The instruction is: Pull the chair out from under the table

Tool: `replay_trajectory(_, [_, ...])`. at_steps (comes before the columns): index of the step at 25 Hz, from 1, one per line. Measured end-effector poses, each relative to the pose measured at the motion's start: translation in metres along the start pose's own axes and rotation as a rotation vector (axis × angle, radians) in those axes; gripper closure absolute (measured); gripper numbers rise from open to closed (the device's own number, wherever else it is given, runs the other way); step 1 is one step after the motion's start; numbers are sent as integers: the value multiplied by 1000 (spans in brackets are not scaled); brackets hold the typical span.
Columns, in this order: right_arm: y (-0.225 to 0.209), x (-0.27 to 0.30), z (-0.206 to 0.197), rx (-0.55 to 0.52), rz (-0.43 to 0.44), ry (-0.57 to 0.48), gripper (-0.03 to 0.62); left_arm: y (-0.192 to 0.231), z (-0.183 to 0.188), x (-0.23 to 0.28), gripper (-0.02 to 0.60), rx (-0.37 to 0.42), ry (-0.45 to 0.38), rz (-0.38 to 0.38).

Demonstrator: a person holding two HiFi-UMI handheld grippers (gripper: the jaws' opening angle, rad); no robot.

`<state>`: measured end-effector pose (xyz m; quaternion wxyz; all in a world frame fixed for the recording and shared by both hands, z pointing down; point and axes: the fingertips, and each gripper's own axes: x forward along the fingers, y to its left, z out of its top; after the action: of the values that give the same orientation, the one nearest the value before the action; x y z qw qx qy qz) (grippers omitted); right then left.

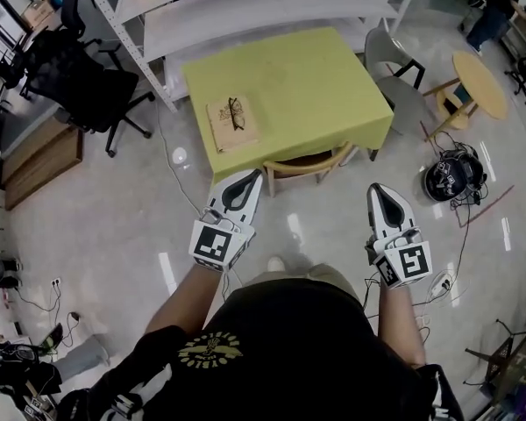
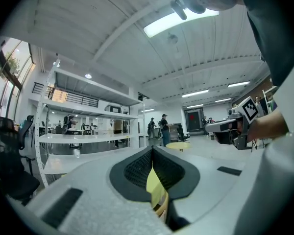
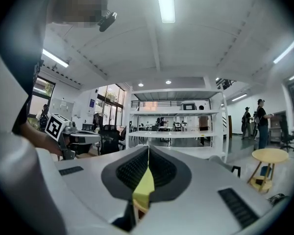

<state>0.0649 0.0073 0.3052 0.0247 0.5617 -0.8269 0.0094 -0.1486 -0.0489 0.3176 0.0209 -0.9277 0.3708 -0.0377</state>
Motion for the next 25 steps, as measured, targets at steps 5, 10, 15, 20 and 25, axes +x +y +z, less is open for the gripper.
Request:
replay_trajectory(5, [-10,-4,0,12,-29,5,582,-4,-2,7,572,5,5,-24])
replay_trajectory(10, [-20,7,1,14,-14,-3,583,1,1,19,572,18,4,-13])
replay_trajectory(15, [-33,29,6,10,18,-18,582,14,10,34,572,29,-10,23])
replay_trajectory(20, [-51,48,9,16,42,-23,582,21,12,57,572,35,-5,40])
replay_trajectory(25, [-71,66,9,16,68,-22,582,22,16,79,571,53,-5,50])
